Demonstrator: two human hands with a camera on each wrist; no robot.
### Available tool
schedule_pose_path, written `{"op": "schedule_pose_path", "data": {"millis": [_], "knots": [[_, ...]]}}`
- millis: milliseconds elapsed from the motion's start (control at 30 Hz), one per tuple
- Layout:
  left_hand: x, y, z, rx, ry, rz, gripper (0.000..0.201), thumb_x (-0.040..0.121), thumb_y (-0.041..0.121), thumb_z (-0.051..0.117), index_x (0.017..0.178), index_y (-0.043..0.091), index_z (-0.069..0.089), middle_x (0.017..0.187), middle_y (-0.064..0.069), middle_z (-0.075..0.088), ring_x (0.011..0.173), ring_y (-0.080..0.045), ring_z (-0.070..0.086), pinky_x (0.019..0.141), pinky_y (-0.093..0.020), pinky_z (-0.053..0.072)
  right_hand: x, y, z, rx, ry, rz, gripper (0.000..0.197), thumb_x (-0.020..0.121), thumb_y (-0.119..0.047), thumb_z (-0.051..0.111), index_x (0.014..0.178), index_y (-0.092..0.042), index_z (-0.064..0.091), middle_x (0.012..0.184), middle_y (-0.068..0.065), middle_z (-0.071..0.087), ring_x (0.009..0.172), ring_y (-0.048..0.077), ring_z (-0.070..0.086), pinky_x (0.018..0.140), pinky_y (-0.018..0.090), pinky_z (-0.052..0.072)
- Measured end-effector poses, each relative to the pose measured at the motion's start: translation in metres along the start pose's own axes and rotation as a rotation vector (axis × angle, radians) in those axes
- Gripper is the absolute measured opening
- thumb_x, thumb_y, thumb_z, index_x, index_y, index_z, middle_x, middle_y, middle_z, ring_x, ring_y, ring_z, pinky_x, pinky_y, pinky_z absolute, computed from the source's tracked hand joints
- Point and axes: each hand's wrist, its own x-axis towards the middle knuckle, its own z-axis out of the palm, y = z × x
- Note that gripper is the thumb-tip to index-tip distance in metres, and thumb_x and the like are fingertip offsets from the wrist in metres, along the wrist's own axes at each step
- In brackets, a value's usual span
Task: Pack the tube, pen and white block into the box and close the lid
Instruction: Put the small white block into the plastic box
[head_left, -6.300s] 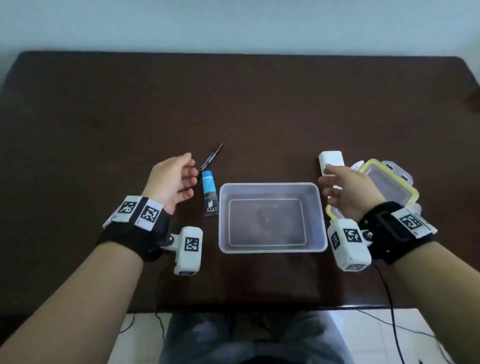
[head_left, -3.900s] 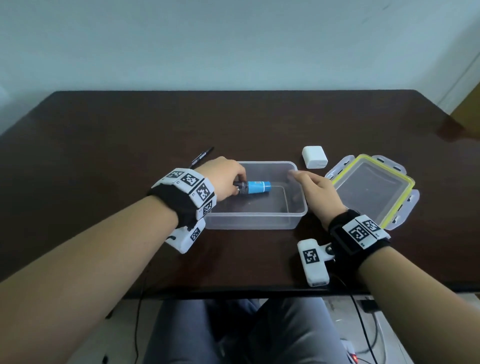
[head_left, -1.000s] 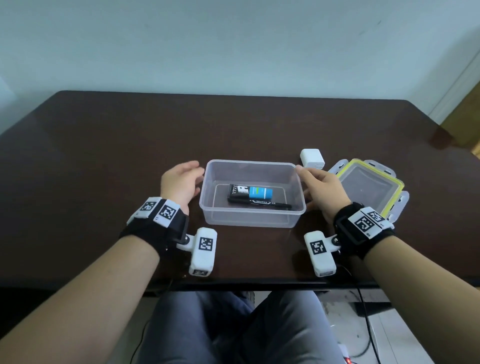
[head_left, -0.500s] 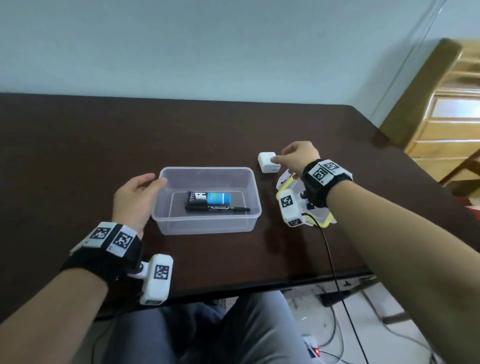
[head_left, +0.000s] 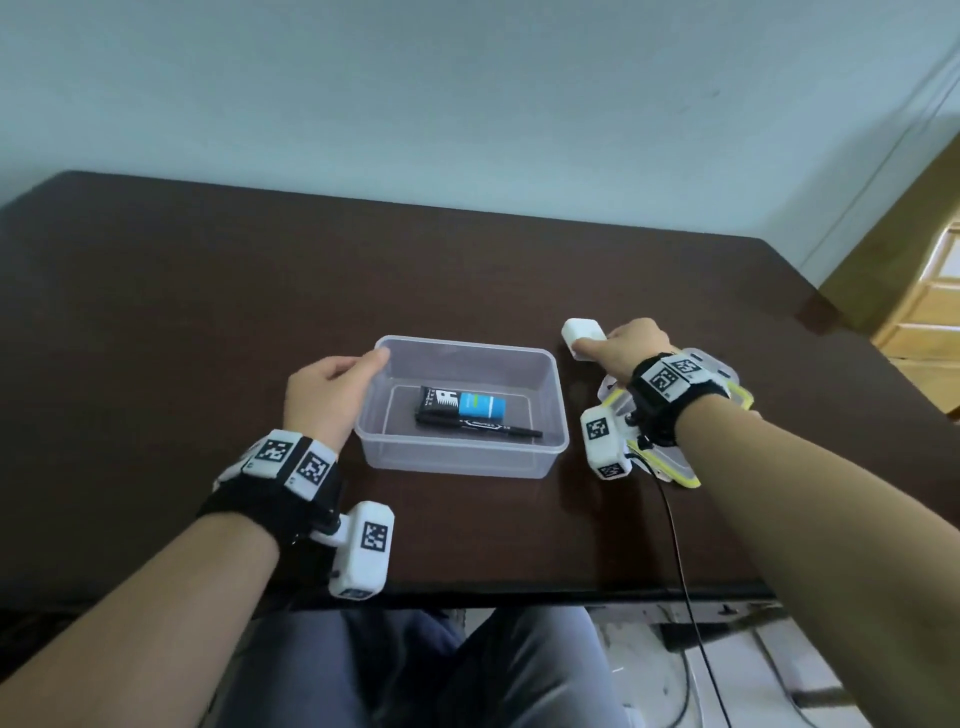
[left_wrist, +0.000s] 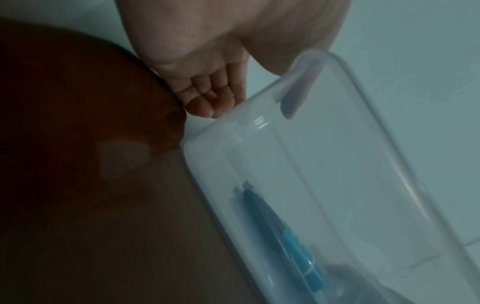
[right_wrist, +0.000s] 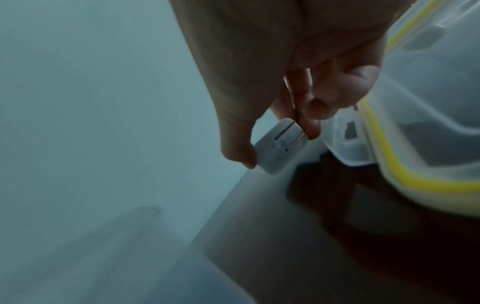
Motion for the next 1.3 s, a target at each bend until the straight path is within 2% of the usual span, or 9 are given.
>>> {"op": "schedule_pose_path", "data": {"millis": [167,300,433,533,633,733,1033,1133,1300], "knots": [[0.0,0.003,-0.001,0.046,-0.047,0.0,0.037,0.079,0.052,0.071,0.079,0.015,0.075,0.09,-0.005,0.076,0.084,-0.02,0.069,0.084,-0.041,0.054,-0.024,-0.015,-0.009,0.241,0.039,-0.234,0.034,0.075,-0.038,0.075,0.095,-0.011,0.08,0.07,-0.001,0.06,0.062,0.015,0.051,0.057,0.028,0.043],[-0.001,0.003,-0.002,0.012,-0.042,-0.05,0.052,0.077,0.054,0.063,0.073,0.002,0.064,0.073,-0.013,0.059,0.07,-0.024,0.054,0.07,-0.039,0.048,-0.063,-0.042,-0.014,0.179,-0.141,-0.51,0.03,0.077,-0.033,0.079,0.103,-0.018,0.08,0.091,-0.001,0.075,0.077,0.011,0.064,0.068,0.021,0.048],[-0.005,0.006,-0.001,0.024,-0.033,-0.074,0.05,0.091,0.051,0.05,0.089,0.009,0.076,0.087,-0.007,0.077,0.082,-0.025,0.071,0.083,-0.04,0.053,-0.09,-0.062,0.002,-0.019,-0.34,-0.691,0.032,0.076,-0.035,0.082,0.106,-0.022,0.079,0.104,-0.006,0.076,0.087,0.005,0.067,0.072,0.012,0.048],[-0.004,0.007,-0.002,0.063,-0.033,-0.067,0.058,0.083,0.059,0.05,0.08,0.005,0.071,0.086,-0.014,0.076,0.082,-0.033,0.07,0.084,-0.045,0.054,-0.095,-0.067,0.017,-0.17,-0.465,-0.702,0.035,0.074,-0.039,0.082,0.106,-0.026,0.079,0.104,-0.01,0.074,0.088,0.003,0.064,0.077,0.013,0.047],[-0.004,0.009,0.0,0.123,-0.036,-0.027,0.053,0.08,0.06,0.057,0.056,0.014,0.05,0.062,-0.004,0.056,0.064,-0.026,0.053,0.065,-0.036,0.043,-0.095,-0.067,0.025,-0.26,-0.504,-0.69,0.032,0.074,-0.044,0.079,0.105,-0.033,0.077,0.1,-0.013,0.076,0.094,0.007,0.066,0.085,0.021,0.048],[-0.006,0.01,0.003,0.207,-0.048,-0.004,0.053,0.084,0.056,0.06,0.052,0.017,0.046,0.057,0.0,0.05,0.061,-0.023,0.049,0.061,-0.032,0.036,-0.095,-0.065,0.032,-0.311,-0.533,-0.69,0.03,0.083,-0.031,0.075,0.112,-0.025,0.077,0.105,-0.005,0.076,0.077,0.006,0.062,0.067,0.016,0.043],[-0.002,0.005,0.006,0.217,-0.034,0.033,0.054,0.087,0.047,0.062,0.047,0.021,0.038,0.05,0.003,0.039,0.054,-0.02,0.039,0.06,-0.032,0.031,-0.091,-0.064,0.04,-0.331,-0.557,-0.708,0.044,0.074,-0.022,0.084,0.117,-0.022,0.075,0.106,-0.002,0.075,0.097,0.018,0.068,0.089,0.032,0.054],[-0.001,0.004,0.007,0.216,-0.032,0.032,0.052,0.088,0.046,0.062,0.048,0.022,0.039,0.052,0.003,0.04,0.054,-0.02,0.039,0.06,-0.032,0.031,-0.086,-0.064,0.041,-0.274,-0.594,-0.672,0.047,0.072,-0.022,0.086,0.118,-0.021,0.074,0.103,-0.001,0.076,0.082,0.02,0.07,0.079,0.038,0.061],[-0.001,0.004,0.008,0.214,-0.034,0.02,0.054,0.087,0.047,0.061,0.047,0.021,0.037,0.051,0.002,0.039,0.055,-0.021,0.039,0.062,-0.033,0.032,-0.083,-0.066,0.044,-0.306,-0.586,-0.708,0.039,0.072,-0.029,0.087,0.109,-0.022,0.076,0.076,-0.006,0.063,0.062,0.006,0.054,0.059,0.018,0.044]]}}
